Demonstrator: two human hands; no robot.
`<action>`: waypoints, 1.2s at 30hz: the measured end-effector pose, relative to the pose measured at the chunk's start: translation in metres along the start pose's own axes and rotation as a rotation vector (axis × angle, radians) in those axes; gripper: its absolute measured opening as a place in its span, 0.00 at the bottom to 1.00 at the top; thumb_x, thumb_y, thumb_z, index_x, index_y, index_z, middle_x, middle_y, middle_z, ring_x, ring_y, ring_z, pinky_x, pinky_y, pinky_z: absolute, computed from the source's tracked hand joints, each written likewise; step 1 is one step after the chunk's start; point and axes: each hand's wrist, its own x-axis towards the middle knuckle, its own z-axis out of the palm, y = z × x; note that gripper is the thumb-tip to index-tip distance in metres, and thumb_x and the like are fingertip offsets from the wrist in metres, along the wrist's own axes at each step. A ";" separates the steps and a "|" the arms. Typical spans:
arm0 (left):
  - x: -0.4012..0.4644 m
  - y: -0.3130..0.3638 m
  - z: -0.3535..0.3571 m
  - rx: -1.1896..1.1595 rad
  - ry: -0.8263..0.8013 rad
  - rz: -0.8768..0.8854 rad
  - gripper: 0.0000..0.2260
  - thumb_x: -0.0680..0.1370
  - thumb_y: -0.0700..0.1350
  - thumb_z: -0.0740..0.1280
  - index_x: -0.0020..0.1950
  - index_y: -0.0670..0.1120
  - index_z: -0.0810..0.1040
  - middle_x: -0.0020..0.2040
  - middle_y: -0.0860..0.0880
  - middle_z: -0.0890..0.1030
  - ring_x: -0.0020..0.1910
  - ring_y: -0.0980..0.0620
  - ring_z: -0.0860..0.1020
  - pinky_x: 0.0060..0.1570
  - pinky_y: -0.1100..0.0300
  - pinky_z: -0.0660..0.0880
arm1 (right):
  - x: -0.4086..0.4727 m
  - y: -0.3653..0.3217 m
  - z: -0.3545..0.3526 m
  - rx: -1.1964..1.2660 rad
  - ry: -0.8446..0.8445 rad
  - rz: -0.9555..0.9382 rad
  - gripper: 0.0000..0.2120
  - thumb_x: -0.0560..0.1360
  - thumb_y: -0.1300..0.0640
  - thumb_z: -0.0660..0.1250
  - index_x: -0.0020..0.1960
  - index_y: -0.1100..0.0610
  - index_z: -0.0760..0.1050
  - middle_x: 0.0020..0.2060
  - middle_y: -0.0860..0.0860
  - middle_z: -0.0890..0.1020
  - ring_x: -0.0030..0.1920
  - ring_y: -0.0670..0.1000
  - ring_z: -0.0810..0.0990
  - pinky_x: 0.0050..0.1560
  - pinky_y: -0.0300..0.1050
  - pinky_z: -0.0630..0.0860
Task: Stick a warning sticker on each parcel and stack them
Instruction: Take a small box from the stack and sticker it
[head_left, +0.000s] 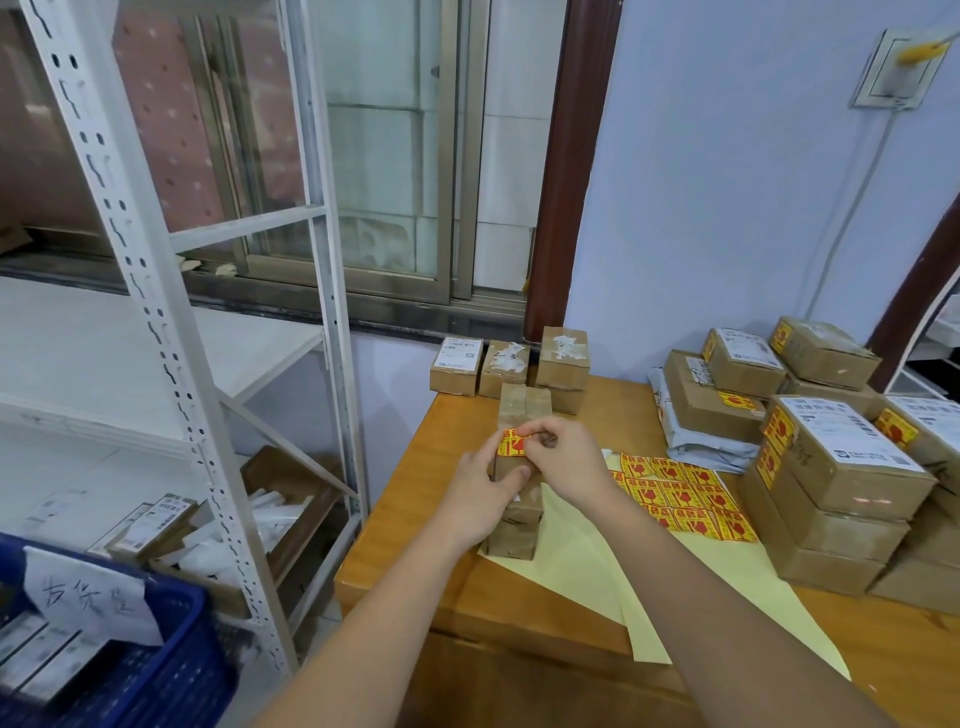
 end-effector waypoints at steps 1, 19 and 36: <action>-0.001 0.001 0.000 0.007 -0.006 0.005 0.28 0.83 0.55 0.66 0.81 0.63 0.59 0.68 0.51 0.68 0.56 0.56 0.78 0.54 0.63 0.74 | 0.000 -0.001 0.000 0.002 -0.001 0.000 0.11 0.78 0.62 0.67 0.55 0.53 0.84 0.45 0.46 0.83 0.46 0.44 0.80 0.46 0.37 0.75; -0.003 0.005 -0.002 0.036 -0.002 0.007 0.29 0.83 0.55 0.66 0.82 0.62 0.58 0.70 0.51 0.67 0.66 0.52 0.70 0.63 0.57 0.70 | -0.006 -0.003 -0.009 0.032 0.092 0.029 0.12 0.80 0.56 0.67 0.63 0.52 0.74 0.43 0.45 0.80 0.45 0.43 0.79 0.40 0.37 0.71; -0.003 0.004 -0.003 0.050 -0.014 -0.018 0.31 0.83 0.56 0.65 0.83 0.61 0.56 0.71 0.50 0.66 0.66 0.48 0.73 0.67 0.53 0.71 | 0.016 0.004 0.022 0.242 0.058 0.227 0.15 0.76 0.51 0.74 0.61 0.55 0.79 0.58 0.49 0.81 0.61 0.50 0.77 0.65 0.51 0.75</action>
